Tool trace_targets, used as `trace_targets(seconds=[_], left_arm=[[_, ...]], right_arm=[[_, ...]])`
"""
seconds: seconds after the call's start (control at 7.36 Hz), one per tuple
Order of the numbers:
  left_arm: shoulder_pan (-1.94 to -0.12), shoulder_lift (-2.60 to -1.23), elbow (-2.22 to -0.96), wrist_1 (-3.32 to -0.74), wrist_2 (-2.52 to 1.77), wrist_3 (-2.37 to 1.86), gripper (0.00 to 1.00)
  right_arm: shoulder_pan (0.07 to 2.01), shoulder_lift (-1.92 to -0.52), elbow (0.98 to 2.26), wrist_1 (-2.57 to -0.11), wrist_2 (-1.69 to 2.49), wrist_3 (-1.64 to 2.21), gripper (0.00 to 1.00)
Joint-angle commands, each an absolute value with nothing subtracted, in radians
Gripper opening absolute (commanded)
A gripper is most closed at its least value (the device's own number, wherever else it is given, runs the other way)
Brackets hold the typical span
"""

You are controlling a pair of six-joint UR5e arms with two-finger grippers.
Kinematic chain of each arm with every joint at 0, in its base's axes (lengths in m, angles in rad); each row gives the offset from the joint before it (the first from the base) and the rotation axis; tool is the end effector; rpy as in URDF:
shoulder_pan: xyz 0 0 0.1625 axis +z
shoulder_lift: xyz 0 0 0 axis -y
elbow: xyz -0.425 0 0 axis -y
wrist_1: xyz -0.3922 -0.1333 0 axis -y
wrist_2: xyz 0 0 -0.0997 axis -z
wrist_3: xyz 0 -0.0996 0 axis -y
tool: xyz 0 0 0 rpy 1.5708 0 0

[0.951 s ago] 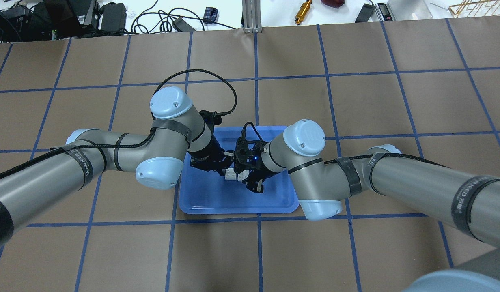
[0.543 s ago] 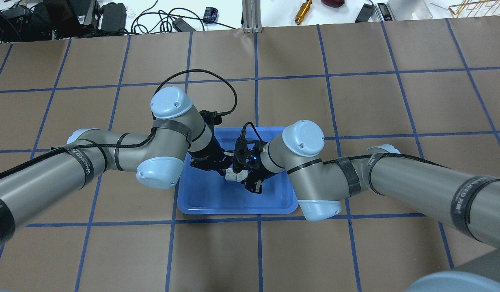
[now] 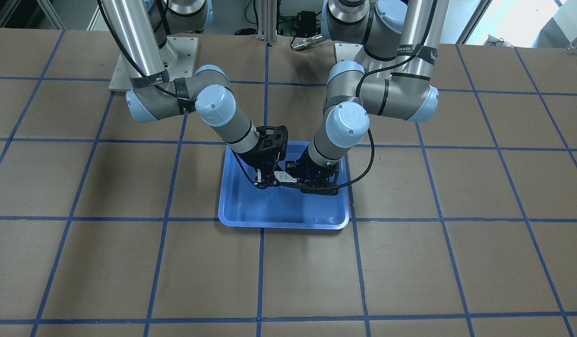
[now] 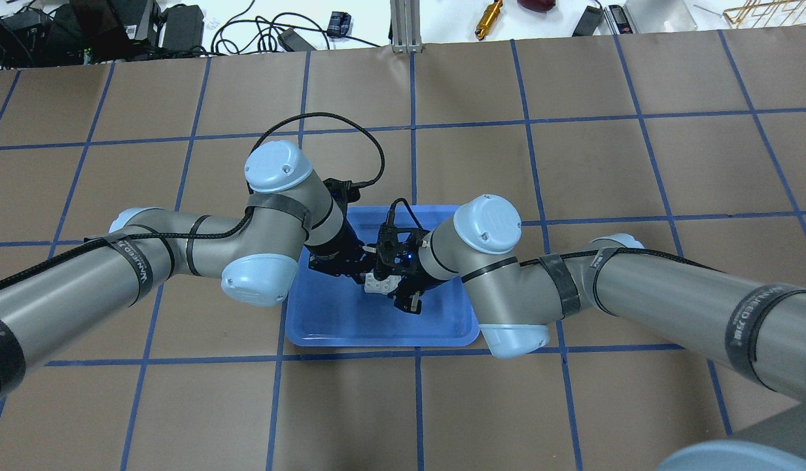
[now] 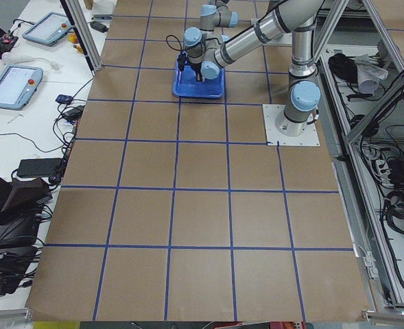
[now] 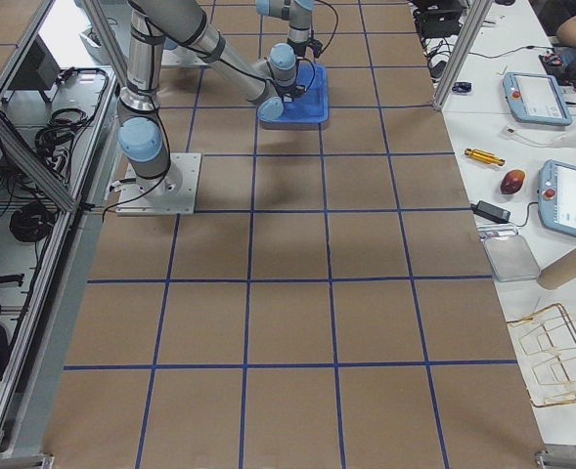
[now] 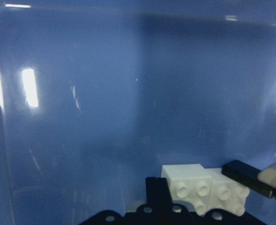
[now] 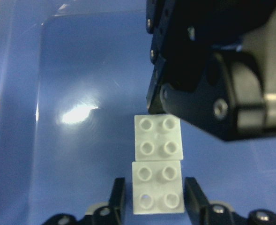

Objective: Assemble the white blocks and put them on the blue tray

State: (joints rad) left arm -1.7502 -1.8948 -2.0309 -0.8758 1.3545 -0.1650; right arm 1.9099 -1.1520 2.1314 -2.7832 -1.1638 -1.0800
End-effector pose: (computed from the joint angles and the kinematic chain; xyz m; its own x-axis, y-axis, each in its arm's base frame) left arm -0.2421 -0.4680 0.1827 -0.9805 -0.0076 0.1962 0.0169 0.9923 0.1229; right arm 0.3324 -0.4231 0.1592 -0.1084 -0.9939 0.0221 -0.8895 0.0870 -0.4485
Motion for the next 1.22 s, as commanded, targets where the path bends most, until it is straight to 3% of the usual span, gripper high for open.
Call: trace_targets(seconds=[0.0, 0.41, 0.68, 1.09], left_arm=[[-1.75, -1.894, -2.031, -0.876, 1.355, -0.166, 0.0], [-1.75, -1.891, -2.031, -0.876, 1.355, -0.169, 0.0], [-1.758, -1.885, -2.031, -0.876, 1.353, -0.166, 0.0], [-1.756, -1.87, -2.023, -0.871, 1.355, -0.146, 0.0]], right_arm=[[1.91, -1.152, 2.134, -2.783, -1.164, -1.078, 0.76], [1.908, -1.164, 2.134, -2.783, -1.167, -1.055, 0.84], [1.902, -1.19, 2.128, -2.784, -1.178, -1.054, 0.84], [1.836, -1.302, 2.125, -2.731, -1.213, -0.852, 1.0]])
